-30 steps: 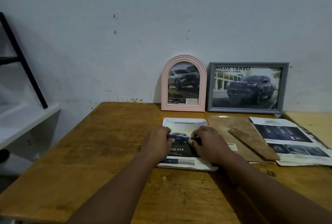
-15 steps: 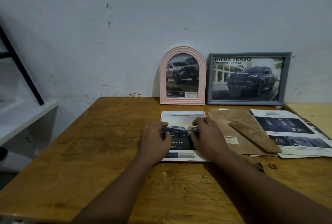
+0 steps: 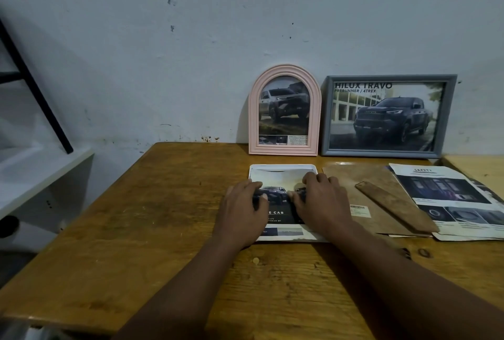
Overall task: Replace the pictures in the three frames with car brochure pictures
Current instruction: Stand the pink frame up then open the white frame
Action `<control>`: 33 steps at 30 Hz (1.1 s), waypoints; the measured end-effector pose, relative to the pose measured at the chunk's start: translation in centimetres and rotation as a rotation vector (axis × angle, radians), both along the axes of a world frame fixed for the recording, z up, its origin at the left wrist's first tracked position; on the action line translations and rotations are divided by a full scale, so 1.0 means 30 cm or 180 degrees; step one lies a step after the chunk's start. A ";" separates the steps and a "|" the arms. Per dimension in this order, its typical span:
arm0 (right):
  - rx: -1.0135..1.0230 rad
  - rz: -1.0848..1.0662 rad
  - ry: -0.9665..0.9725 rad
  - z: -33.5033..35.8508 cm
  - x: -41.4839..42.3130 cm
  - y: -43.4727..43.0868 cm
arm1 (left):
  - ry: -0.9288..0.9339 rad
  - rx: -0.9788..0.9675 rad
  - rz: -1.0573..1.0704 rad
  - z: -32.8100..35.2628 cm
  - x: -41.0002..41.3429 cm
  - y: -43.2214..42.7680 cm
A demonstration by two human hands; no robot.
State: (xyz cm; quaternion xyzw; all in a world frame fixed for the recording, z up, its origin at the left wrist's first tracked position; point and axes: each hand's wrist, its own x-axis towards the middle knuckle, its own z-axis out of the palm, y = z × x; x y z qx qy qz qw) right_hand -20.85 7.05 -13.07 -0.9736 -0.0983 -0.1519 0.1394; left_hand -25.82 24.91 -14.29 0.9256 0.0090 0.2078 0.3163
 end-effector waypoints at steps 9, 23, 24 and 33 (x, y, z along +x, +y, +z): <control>0.0180 0.0122 0.0461 0.017 -0.001 0.000 | 0.0074 -0.0018 0.0094 -0.005 0.012 0.001; 0.1002 -0.0076 0.0423 0.027 0.036 -0.024 | 0.0134 -0.0480 -0.0177 -0.002 -0.001 0.015; 0.0978 -0.0078 0.0414 0.030 0.041 -0.027 | 0.0130 -0.0365 -0.0220 -0.005 0.000 0.013; -0.0024 0.0131 0.0983 0.082 0.142 -0.026 | 0.0279 0.0417 -0.0146 -0.025 0.017 0.006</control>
